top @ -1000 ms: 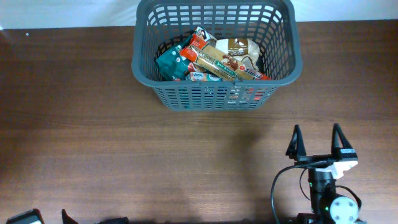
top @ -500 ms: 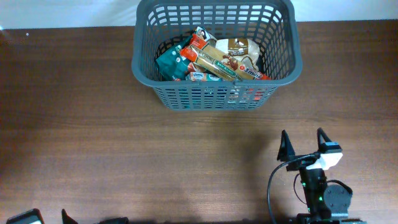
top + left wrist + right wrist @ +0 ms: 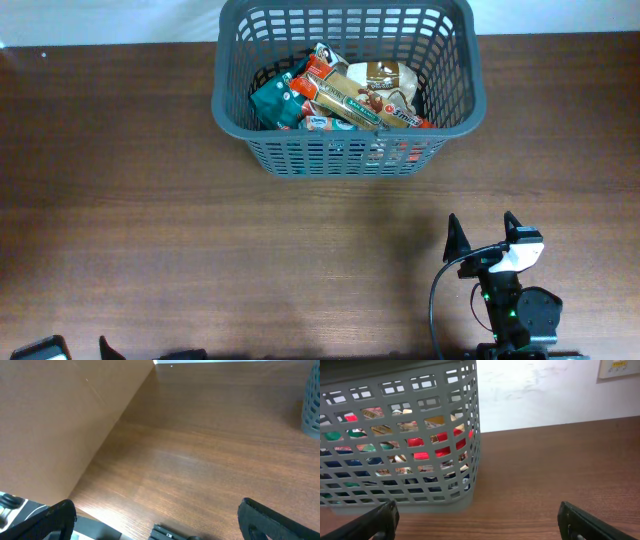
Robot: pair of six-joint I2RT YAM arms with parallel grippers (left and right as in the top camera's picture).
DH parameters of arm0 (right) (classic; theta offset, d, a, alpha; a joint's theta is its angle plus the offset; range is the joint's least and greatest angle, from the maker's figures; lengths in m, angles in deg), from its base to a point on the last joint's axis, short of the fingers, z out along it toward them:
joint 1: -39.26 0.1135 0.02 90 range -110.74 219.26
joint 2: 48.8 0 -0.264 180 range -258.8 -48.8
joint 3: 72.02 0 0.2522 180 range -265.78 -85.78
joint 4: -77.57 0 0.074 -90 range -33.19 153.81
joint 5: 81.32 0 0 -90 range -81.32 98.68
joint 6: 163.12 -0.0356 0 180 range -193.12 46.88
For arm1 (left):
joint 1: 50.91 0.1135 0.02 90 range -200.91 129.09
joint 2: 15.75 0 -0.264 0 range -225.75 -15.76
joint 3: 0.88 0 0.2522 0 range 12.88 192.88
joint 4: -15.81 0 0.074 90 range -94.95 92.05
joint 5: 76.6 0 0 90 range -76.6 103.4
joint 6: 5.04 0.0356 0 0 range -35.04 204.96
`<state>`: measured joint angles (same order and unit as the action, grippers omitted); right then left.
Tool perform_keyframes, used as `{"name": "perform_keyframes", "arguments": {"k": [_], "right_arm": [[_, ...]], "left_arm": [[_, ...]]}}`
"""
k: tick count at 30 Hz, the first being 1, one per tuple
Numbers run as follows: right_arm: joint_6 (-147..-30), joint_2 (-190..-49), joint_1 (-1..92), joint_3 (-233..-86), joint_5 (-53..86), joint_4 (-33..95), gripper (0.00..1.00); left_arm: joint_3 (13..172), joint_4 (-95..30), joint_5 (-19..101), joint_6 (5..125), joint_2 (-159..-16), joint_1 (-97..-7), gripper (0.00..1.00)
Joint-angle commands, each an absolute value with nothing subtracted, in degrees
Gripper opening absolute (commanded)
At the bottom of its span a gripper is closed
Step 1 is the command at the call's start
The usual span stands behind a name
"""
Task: Pack container
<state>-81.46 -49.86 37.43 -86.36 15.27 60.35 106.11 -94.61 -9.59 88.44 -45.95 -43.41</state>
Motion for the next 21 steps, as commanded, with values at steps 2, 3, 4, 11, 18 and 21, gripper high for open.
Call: {"name": "perform_keyframes", "arguments": {"k": [2, 3, 4, 11, 18, 21], "right_arm": [[-81.06, -49.53, 37.78, -86.1, 15.6, 59.98, 0.99], [-81.06, -49.53, 37.78, -86.1, 15.6, 59.96, 0.99], [-81.06, -49.53, 37.78, -86.1, 15.6, 59.96, 0.99], [-81.06, -49.53, 37.78, -86.1, 15.6, 59.96, 0.99], [-81.06, -49.53, 37.78, -86.1, 15.6, 59.96, 0.99], [-81.06, -49.53, 37.78, -86.1, 15.6, 59.96, 0.99]], "left_arm": [[106.02, -94.59, -10.0, 88.71, -45.73, -43.65, 0.99], [106.02, -94.59, -10.0, 88.71, -45.73, -43.62, 0.99], [106.02, -94.59, -10.0, 88.71, -45.73, -43.62, 0.99], [105.89, -87.92, -11.73, 89.21, -45.73, -43.71, 0.99], [101.39, -60.76, -6.22, 89.19, -45.6, -48.37, 0.99], [95.36, -50.18, -1.94, 89.17, -45.12, -49.68, 0.99]]}}
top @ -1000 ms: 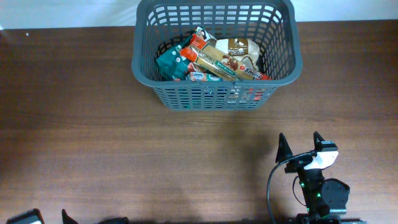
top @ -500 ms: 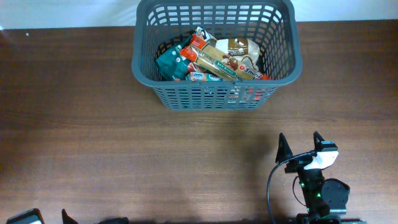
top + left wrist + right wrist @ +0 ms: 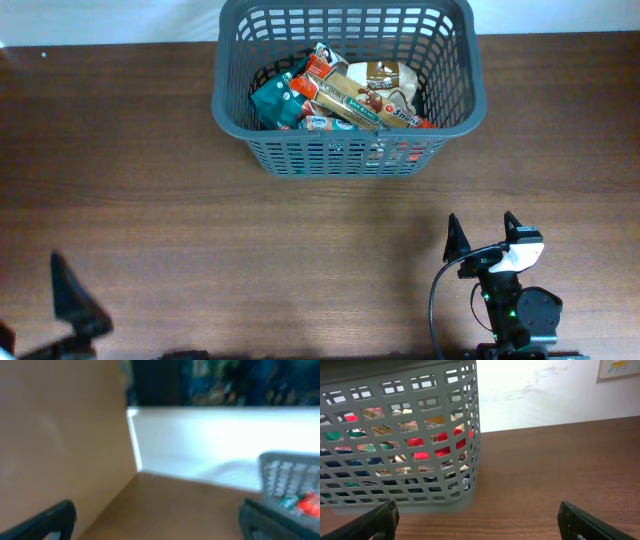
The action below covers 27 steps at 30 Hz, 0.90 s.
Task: Pack container
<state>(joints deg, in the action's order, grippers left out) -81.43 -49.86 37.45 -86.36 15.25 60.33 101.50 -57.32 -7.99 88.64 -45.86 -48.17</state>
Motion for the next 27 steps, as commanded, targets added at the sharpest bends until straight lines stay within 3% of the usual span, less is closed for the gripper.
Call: {"name": "perform_keyframes", "arguments": {"k": [1, 10, 27], "right_arm": [[-81.06, -49.53, 37.78, -86.1, 15.6, 59.96, 0.99], [-81.06, -49.53, 37.78, -86.1, 15.6, 59.96, 0.99], [-81.06, -49.53, 37.78, -86.1, 15.6, 59.96, 0.99]], "left_arm": [[92.17, -45.92, -0.47, 89.17, -44.64, -50.16, 0.99], [55.75, -9.81, 13.17, 86.67, -33.51, -52.43, 0.99], [20.24, 2.34, 12.38, 84.53, -18.98, -52.37, 0.99]]}}
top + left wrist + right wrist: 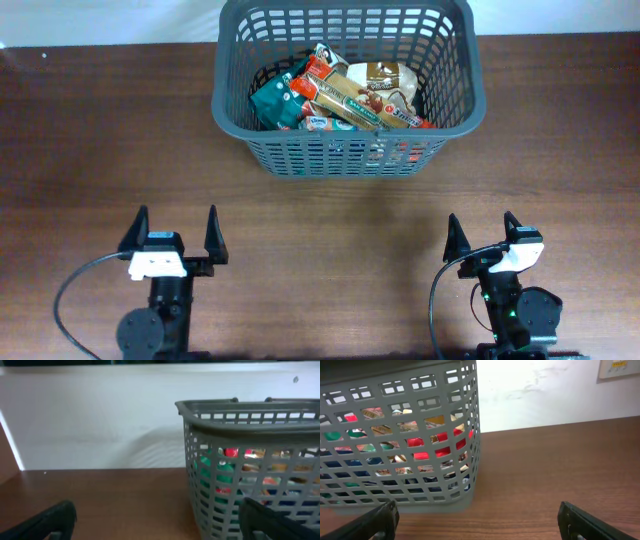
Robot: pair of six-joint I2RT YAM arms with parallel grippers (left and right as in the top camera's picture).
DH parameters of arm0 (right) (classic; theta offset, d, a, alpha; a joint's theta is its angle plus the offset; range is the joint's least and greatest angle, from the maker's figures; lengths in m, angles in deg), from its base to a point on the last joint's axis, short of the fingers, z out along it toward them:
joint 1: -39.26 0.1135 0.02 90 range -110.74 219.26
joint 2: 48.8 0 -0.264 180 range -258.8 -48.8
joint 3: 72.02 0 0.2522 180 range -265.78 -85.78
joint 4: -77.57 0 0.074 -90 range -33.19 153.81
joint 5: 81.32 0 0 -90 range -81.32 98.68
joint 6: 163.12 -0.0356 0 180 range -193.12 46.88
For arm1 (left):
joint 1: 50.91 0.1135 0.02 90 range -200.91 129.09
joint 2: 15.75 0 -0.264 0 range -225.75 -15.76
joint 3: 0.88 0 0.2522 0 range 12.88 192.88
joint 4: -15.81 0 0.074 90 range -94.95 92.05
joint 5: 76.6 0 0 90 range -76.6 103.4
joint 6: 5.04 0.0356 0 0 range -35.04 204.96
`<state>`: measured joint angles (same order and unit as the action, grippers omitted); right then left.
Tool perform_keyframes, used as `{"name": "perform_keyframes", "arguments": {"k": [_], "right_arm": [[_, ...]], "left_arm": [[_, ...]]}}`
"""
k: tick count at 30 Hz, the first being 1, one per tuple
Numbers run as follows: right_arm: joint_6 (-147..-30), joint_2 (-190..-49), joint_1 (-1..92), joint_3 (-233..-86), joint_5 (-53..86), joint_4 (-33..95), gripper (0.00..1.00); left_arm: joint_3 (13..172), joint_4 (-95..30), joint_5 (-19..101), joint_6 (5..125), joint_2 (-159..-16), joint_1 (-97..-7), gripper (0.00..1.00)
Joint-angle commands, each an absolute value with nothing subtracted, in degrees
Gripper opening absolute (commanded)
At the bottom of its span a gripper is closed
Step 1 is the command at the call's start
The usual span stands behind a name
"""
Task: Pack container
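A grey slatted basket (450,90) stands at the back middle of the brown table, with several snack packets (345,95) lying inside it. The same basket (250,415) fills the right of the left wrist view and the basket (465,475) the left of the right wrist view. My left gripper (172,232) rests near the front left, open, nothing between its fingers. Near the front right my right gripper (484,232) is open too and empty. Both point toward the basket from well short of it.
A white wall (535,390) runs behind the table's far edge. Black cables loop from each arm base near the front edge, one cable (62,300) at the left, one cable (434,300) at the right.
My left gripper has moved from the front left corner, where only one fingertip showed, to a spot in from the front left, facing the basket. The right arm and basket are unchanged.
At first my left arm lay almost out of the overhead view at the bottom left, its camera on bare table. Then one finger showed at the left edge, its camera swung up. Now it faces the basket, open. My right gripper stayed open throughout.
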<state>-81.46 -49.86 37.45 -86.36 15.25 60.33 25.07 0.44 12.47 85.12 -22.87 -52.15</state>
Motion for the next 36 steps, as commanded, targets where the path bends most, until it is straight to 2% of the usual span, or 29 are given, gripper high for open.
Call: {"name": "perform_keyframes", "arguments": {"k": [1, 9, 15, 21, 36], "right_arm": [[-81.06, -49.53, 37.78, -86.1, 15.6, 59.96, 0.99], [-81.06, -49.53, 37.78, -86.1, 15.6, 59.96, 0.99], [-81.06, -49.53, 37.78, -86.1, 15.6, 59.96, 0.99], [-81.06, -49.53, 37.78, -86.1, 15.6, 59.96, 0.99], [-81.06, -49.53, 37.78, -86.1, 15.6, 59.96, 0.99]], "left_arm": [[19.38, 2.5, 12.38, 84.53, -18.24, -52.37, 0.99], [14.84, 1.89, 12.12, 84.55, -16.57, -52.37, 0.99], [14.38, -4.91, 11.68, 84.6, -16.05, -52.37, 0.99], [14.36, -4.65, 11.53, 91.09, -16.05, -52.37, 0.99], [14.36, -4.63, 12.34, 91.07, -16.09, -52.37, 0.99]]}}
